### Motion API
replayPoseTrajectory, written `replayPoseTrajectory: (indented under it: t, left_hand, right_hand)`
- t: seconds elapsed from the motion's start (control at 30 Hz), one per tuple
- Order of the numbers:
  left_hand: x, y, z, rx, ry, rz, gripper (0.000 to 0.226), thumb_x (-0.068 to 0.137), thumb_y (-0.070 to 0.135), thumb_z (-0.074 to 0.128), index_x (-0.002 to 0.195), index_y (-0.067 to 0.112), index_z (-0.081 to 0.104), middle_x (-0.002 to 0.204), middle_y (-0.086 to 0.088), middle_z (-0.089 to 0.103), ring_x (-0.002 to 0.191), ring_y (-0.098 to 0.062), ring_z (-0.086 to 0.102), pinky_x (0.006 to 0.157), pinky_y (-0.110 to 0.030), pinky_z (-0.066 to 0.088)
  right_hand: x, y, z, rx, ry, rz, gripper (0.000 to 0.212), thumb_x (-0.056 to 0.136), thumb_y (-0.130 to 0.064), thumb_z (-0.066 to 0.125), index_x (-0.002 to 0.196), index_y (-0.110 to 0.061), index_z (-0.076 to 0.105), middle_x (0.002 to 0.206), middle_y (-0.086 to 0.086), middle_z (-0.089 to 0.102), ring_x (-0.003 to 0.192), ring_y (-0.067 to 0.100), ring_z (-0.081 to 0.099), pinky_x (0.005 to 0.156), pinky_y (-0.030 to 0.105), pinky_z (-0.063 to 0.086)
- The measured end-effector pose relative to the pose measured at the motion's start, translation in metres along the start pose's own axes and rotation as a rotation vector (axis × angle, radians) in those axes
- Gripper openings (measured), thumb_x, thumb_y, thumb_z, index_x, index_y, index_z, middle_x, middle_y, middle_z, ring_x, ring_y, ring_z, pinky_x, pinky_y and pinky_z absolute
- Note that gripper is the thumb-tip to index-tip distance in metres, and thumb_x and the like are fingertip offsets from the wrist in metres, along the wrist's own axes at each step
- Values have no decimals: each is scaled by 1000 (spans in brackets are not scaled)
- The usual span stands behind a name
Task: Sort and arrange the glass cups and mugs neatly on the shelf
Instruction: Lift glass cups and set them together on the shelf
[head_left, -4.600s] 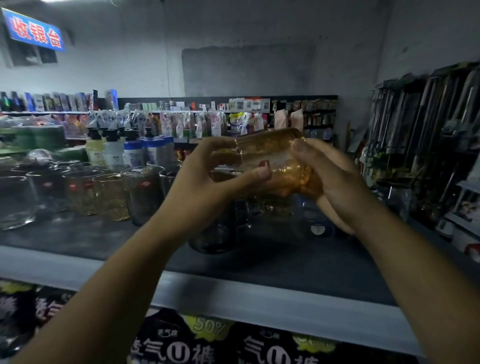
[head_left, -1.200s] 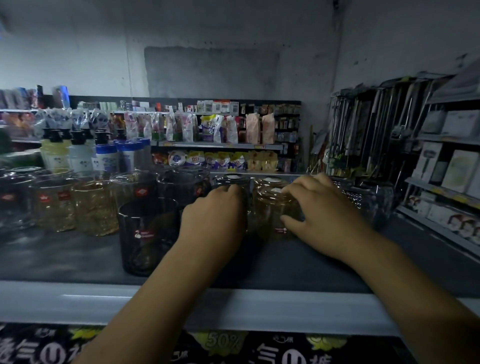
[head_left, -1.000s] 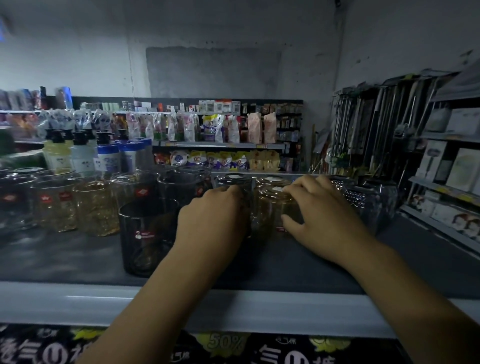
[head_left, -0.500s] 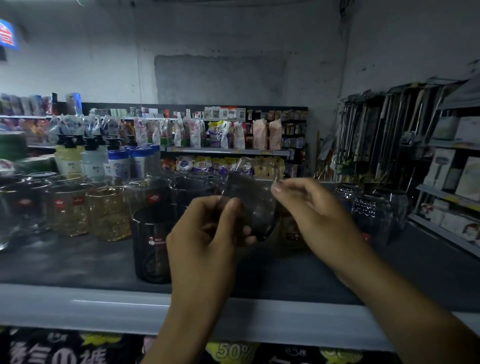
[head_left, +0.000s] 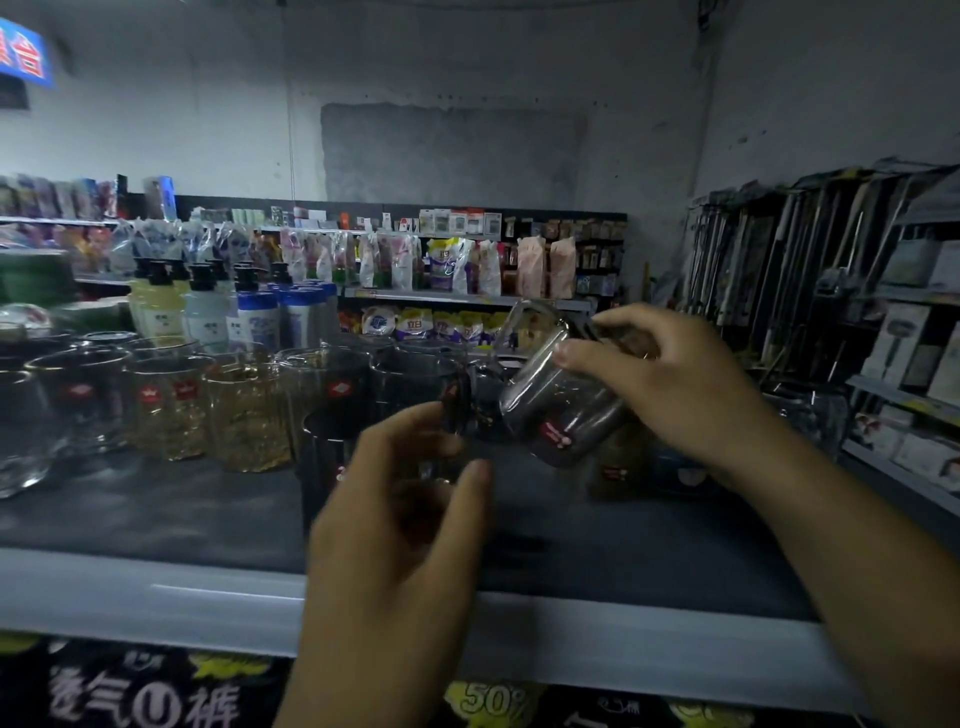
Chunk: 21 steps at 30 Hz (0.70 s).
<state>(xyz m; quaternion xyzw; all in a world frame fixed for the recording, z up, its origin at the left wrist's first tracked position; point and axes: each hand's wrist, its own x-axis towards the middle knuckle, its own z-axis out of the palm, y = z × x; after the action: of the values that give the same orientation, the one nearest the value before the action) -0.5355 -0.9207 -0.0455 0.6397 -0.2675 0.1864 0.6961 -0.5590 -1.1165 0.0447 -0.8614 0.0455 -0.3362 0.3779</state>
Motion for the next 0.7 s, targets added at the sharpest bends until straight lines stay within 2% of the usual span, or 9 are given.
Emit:
replayPoseTrajectory:
  t: [0.07,0.13,0.23,0.3,0.37,0.43,0.57,0.63,0.7]
  left_hand:
    - [-3,3,-24,304,92,304,10,96,29,67,106,31,66,95,11,68,83,-10,68,73,-25,56]
    - [2,-2,-44,547,171,429,15,87,26,69,102,25,66,101,4,60,91,-15,60,79,-33,50]
    - [17,-19,-66,634,176,328,37,80,44,71,111,25,66,119,-3,51,110,-26,55,91,-45,49]
    - [24,-26,-74,613,75,227,47,75,61,66,115,36,62,124,3,46,111,-18,55,90,-42,50]
    - [28,-31,-78,582,-21,138,54,72,73,64,119,47,54,124,12,45,107,-9,56,85,-42,55]
    - [30,-35,-81,561,-80,97,58,71,75,69,121,53,48,124,18,50,107,-5,57,82,-44,57]
    - [37,-37,-82,528,-144,63,65,66,73,68,123,56,42,120,23,61,108,-4,62,82,-46,58]
    - [38,-37,-82,524,-152,61,68,64,75,68,124,56,42,115,26,62,107,-3,63,82,-45,59]
    - [39,-37,-82,550,-160,57,71,62,77,68,124,56,40,109,35,57,105,-2,63,81,-43,58]
  right_hand:
    - [9,-5,2,-204,-26,-30,33,77,-63,72,91,-33,67,86,-13,69,75,5,66,71,29,55]
    - [18,-7,10,-391,-50,-24,53,72,-74,69,93,-25,71,84,-5,71,75,13,67,71,36,59]
    - [30,-10,26,-592,-81,-10,72,66,-82,65,90,-14,73,83,6,73,73,24,69,70,45,61]
    - [36,-12,36,-663,-128,21,71,66,-83,65,83,-13,70,79,6,70,71,24,67,63,38,56]
    - [41,-11,48,-725,-174,30,73,65,-86,63,78,-14,66,82,6,66,79,26,64,57,32,45]
    - [46,-8,60,-781,-211,29,76,62,-88,61,77,-14,63,85,6,61,87,30,61,58,31,37]
    - [47,-6,73,-802,-270,51,70,72,-84,61,70,-13,59,71,2,52,69,21,49,52,29,30]
    - [48,-4,73,-813,-282,53,74,73,-86,56,71,-13,63,72,2,55,69,18,49,55,30,36]
    - [46,0,71,-838,-304,23,79,70,-92,48,82,-17,69,85,1,63,89,22,58,73,34,49]
